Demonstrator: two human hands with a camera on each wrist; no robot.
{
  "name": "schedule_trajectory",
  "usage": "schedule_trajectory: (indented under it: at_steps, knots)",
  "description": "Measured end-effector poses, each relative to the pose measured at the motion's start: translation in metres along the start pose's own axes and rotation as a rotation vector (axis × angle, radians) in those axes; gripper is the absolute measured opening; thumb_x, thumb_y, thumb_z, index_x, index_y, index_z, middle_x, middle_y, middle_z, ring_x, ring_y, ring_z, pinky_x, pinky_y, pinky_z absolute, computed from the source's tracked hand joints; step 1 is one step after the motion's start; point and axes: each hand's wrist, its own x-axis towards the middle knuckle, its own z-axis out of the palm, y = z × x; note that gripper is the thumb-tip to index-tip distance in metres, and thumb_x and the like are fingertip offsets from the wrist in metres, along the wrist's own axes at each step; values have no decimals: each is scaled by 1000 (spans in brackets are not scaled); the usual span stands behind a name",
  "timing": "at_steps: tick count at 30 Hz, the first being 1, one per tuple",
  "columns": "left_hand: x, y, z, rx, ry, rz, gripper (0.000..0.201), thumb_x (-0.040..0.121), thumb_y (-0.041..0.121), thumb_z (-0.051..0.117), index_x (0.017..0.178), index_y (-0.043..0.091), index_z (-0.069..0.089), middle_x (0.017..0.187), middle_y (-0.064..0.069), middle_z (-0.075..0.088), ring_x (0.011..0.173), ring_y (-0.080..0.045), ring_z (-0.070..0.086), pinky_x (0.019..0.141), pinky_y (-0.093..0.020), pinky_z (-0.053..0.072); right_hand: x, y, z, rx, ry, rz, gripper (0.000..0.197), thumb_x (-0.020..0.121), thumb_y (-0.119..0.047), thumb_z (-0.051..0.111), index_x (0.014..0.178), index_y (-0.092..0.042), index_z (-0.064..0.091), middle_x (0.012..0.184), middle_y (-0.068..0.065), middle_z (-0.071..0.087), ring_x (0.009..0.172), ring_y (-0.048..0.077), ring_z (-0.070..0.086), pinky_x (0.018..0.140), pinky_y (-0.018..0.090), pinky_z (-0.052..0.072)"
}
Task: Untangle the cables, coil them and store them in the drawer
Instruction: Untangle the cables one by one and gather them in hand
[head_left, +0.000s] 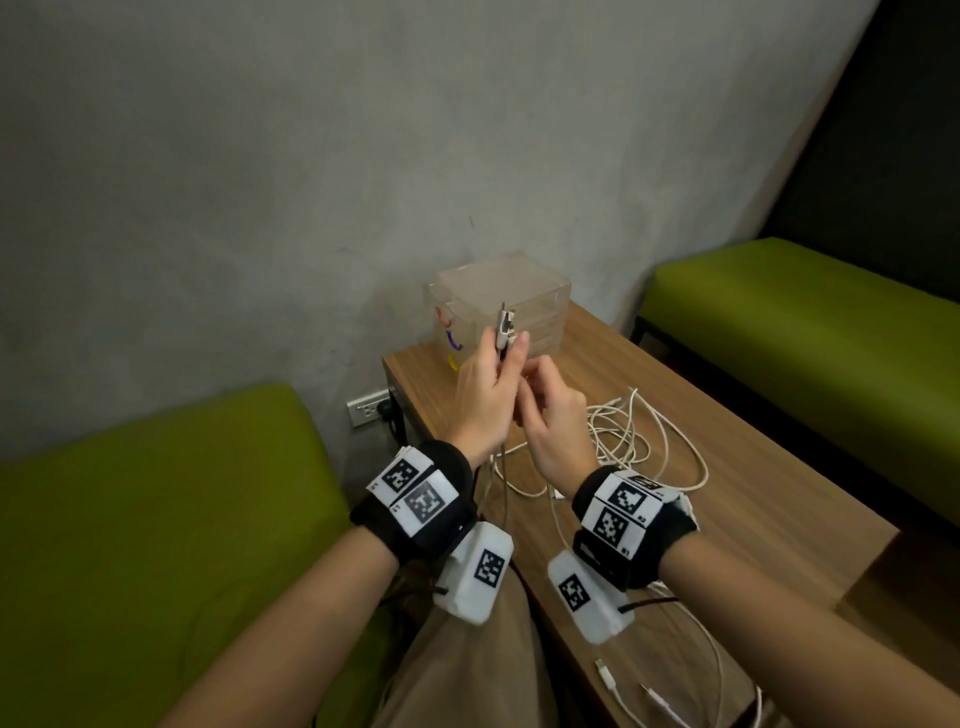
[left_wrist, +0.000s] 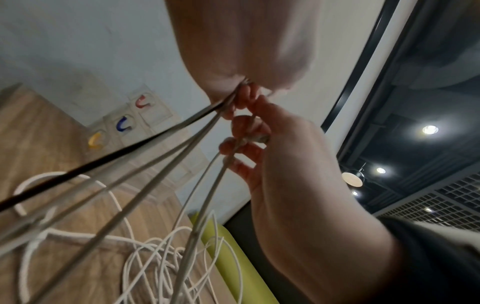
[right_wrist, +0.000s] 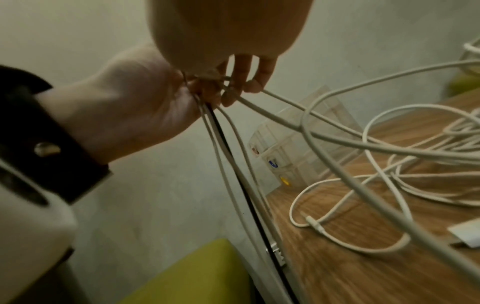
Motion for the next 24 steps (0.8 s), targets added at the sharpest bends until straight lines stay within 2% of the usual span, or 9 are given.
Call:
schedule_trajectory:
  at_steps: [2, 6, 8, 10, 12, 16, 17, 21, 24]
  knots:
    - [0, 1, 3, -2, -17, 44, 18, 95, 25, 44, 95, 9, 52, 72, 7, 56, 63, 3, 56, 62, -11, 43, 1, 3, -2, 8, 36, 4, 9, 94, -11, 48, 97, -7, 55, 82, 4, 66, 65, 12, 61, 60, 32, 53]
    - [0, -4, 6, 70, -28, 82, 20, 95, 23, 45, 100, 6, 52, 82, 0, 60, 71, -9, 57, 67, -21, 44, 0, 6, -5, 3, 40, -2, 9, 94, -10, 48, 100, -8, 55, 84, -5, 64, 66, 6, 61, 60, 31, 53]
    - [-2, -6, 7, 60, -32, 71, 18, 95, 24, 46, 98, 7, 52, 83, 2, 60, 74, -9, 58, 68, -15, 45, 1, 7, -4, 3, 61, -11, 8, 94, -10, 47, 98, -9, 54, 80, -12, 62, 64, 3, 59, 59, 29, 51]
    - [-3, -7, 8, 51, -25, 52, 14, 95, 23, 46, 96, 10, 51, 79, 7, 57, 72, -2, 56, 64, -6, 42, 3, 8, -3, 0, 68, -15, 7, 94, -11, 47, 97, -10, 54, 79, -15, 60, 64, 3, 59, 58, 28, 51]
    - [-3, -9, 9, 55, -2, 51, 14, 96, 21, 44, 96, 10, 52, 78, 8, 55, 71, -2, 54, 63, -7, 40, 3, 8, -2, -13, 57, -23, 7, 94, -11, 47, 96, -9, 53, 77, -10, 61, 63, 5, 59, 58, 28, 51]
    - [-5, -11, 11, 66, 16, 68, 21, 98, 18, 38, 97, 4, 54, 86, 1, 57, 79, -13, 56, 71, -21, 43, 5, 8, -1, -33, 59, -58, 4, 93, -10, 51, 91, -10, 55, 71, -10, 57, 61, -1, 55, 57, 11, 42]
    - [-5, -11, 11, 50, 19, 61, 22, 98, 18, 36, 98, 4, 54, 88, -1, 57, 81, -13, 56, 73, -22, 45, 5, 7, -1, -35, 63, -67, 4, 92, -10, 52, 90, -10, 56, 72, -10, 57, 62, -2, 55, 58, 11, 42]
    - [-2, -13, 8, 33, 87, 80, 18, 98, 14, 34, 89, 11, 49, 85, -2, 51, 74, -3, 49, 69, -7, 39, 5, 7, -2, -90, 5, -119, 10, 89, -9, 56, 98, -8, 59, 72, -5, 59, 61, 5, 53, 58, 17, 45]
    - [4, -12, 5, 26, 149, 93, 18, 98, 13, 34, 84, 13, 45, 76, 7, 44, 69, -2, 44, 66, -8, 35, 1, 15, -3, -202, -75, -130, 10, 88, -11, 55, 87, -2, 60, 72, 7, 62, 62, 15, 54, 61, 24, 45]
